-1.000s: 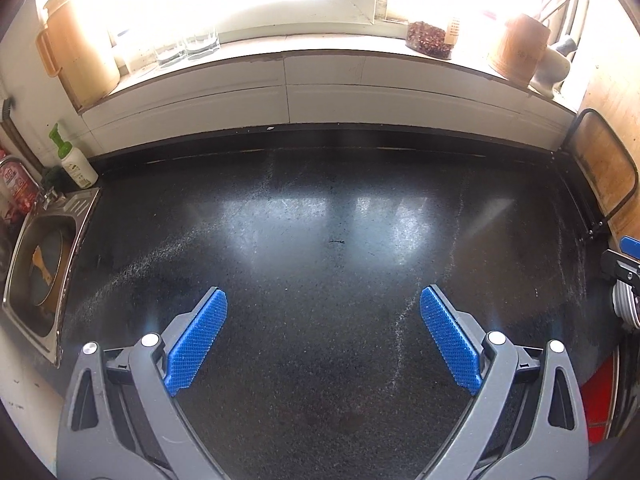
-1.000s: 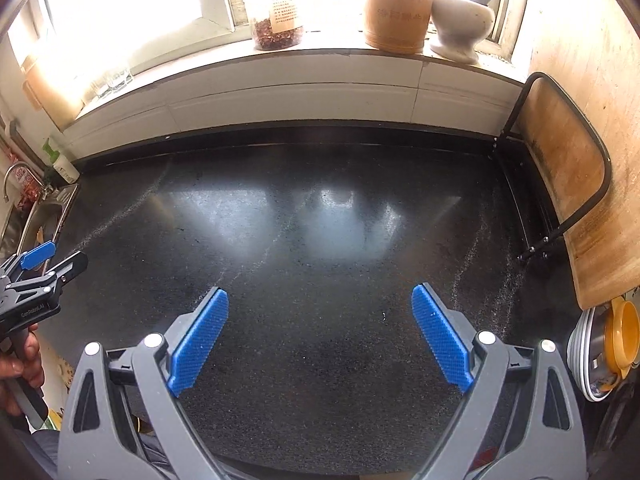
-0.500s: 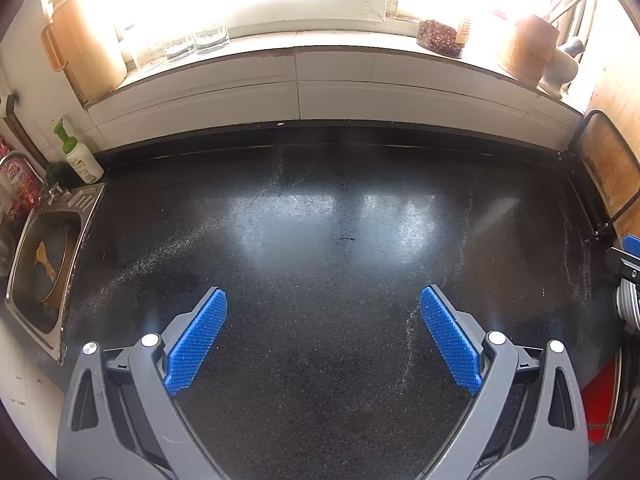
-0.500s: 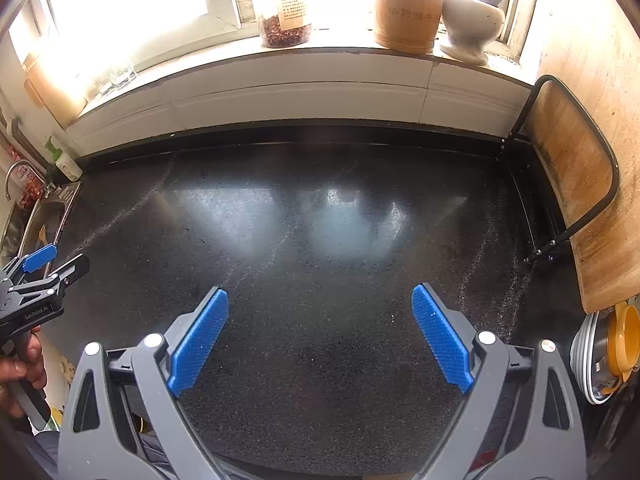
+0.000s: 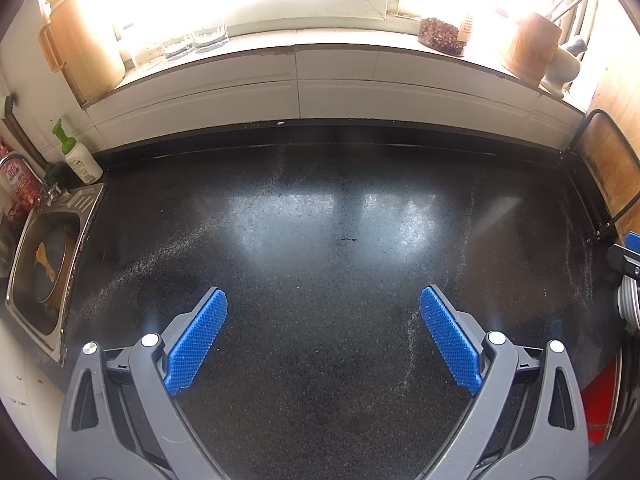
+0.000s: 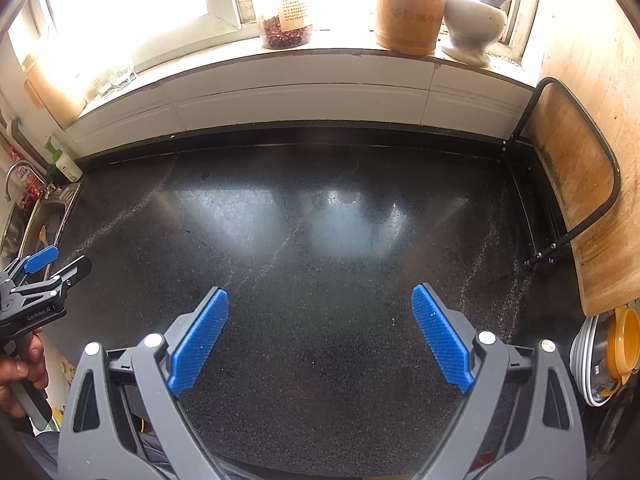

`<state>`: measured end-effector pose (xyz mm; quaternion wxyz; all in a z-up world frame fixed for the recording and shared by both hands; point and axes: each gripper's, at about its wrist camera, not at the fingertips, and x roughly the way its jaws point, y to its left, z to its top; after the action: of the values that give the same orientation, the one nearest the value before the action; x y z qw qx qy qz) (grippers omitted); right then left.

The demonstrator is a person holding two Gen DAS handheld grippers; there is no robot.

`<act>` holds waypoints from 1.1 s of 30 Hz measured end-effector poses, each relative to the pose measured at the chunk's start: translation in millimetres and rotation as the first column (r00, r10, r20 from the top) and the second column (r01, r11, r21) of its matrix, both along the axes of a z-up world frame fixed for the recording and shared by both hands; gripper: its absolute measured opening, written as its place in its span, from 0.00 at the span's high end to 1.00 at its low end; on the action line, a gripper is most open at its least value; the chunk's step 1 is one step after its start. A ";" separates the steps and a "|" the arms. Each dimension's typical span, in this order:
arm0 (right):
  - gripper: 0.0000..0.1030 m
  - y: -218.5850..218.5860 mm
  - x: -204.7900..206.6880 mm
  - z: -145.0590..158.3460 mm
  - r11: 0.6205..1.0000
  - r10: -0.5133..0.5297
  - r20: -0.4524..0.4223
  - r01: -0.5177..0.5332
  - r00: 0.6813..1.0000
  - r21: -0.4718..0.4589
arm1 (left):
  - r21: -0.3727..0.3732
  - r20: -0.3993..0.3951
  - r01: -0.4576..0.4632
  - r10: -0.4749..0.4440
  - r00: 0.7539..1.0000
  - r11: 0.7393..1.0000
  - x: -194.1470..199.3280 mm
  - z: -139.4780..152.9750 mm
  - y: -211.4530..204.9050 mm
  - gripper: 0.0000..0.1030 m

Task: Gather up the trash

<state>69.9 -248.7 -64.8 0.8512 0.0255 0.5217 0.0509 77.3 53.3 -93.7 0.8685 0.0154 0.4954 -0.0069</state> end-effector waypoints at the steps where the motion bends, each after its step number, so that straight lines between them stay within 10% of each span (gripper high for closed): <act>1: 0.13 0.1 1.2 0.1 1.000 0.000 0.000 0.000 1.000 -0.001 | 0.000 -0.001 0.000 0.000 1.000 1.000 0.0 0.0 -0.3 0.08; 33: 0.13 0.8 6.8 -5.9 1.000 0.006 -0.010 -0.005 1.000 0.004 | 0.009 -0.003 -0.017 0.017 1.000 1.000 1.5 -1.3 7.4 0.08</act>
<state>76.6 -248.0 -70.6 0.8484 0.0259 0.5259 0.0541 78.8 60.7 -95.1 0.8678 0.0152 0.4966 0.0027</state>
